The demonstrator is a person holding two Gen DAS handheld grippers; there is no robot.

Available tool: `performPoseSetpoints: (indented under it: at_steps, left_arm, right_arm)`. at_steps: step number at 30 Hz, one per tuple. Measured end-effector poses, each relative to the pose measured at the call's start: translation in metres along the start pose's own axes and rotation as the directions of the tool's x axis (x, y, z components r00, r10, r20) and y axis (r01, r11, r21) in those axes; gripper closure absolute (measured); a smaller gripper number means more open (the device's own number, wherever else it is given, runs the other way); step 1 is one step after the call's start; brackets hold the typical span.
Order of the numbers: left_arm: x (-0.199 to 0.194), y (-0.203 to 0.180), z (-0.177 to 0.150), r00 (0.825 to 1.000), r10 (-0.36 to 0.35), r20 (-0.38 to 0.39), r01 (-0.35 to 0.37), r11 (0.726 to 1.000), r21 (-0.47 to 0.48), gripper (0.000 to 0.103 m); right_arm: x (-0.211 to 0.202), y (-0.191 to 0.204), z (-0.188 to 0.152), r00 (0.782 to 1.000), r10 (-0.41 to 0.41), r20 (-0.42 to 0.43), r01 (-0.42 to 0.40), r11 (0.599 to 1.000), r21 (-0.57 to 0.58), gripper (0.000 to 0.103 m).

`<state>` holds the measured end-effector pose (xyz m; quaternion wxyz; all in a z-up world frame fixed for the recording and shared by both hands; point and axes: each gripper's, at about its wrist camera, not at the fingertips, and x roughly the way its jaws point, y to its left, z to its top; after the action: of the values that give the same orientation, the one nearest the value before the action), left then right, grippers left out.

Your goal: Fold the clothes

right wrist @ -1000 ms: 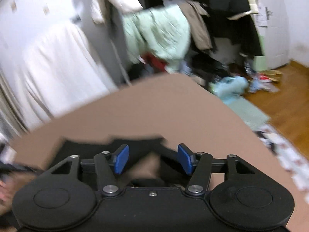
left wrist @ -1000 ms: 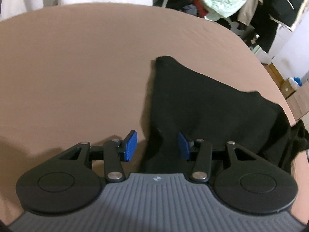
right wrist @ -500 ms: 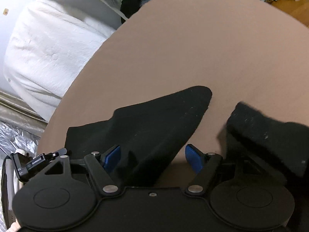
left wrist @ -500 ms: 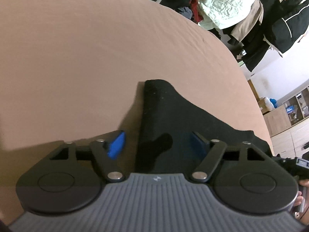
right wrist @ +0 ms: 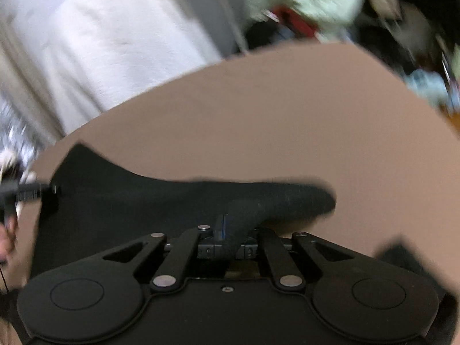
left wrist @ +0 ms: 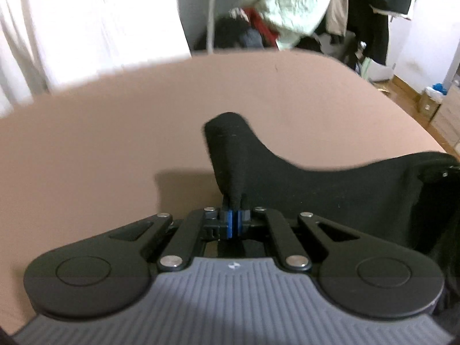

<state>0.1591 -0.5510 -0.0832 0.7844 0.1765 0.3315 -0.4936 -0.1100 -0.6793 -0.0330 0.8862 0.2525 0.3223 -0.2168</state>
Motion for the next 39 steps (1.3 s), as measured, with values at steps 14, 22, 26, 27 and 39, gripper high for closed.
performPoseSetpoints:
  at_steps: [14, 22, 26, 27, 39]
  left_arm:
    - [-0.060, 0.122, 0.147, 0.914, 0.358, 0.190, -0.331, 0.930, -0.158, 0.091]
    - [-0.025, 0.163, 0.050, 0.962, 0.272, 0.002, -0.254, 0.902, -0.350, 0.053]
    - [-0.020, 0.143, 0.017, 0.975, 0.224, -0.015, -0.218, 0.929, -0.300, 0.053]
    - [-0.018, 0.138, 0.009, 0.977, 0.211, -0.020, -0.208, 0.935, -0.288, 0.053]
    - [-0.032, 0.099, -0.078, 0.991, 0.124, -0.059, -0.133, 0.974, -0.183, 0.027]
  right_arm:
    - [0.048, 0.146, 0.226, 0.938, 0.023, 0.347, 0.115, 0.922, -0.370, 0.091]
    - [0.100, 0.135, 0.138, 0.976, -0.083, 0.199, 0.113, 0.983, -0.148, 0.045]
    - [0.071, 0.119, 0.045, 0.989, 0.069, 0.128, -0.054, 0.991, -0.121, 0.045]
    - [0.066, 0.118, 0.028, 0.989, 0.110, 0.103, -0.096, 0.987, -0.129, 0.045]
    - [0.086, 0.118, -0.006, 0.980, 0.179, -0.092, -0.197, 0.947, -0.255, 0.038]
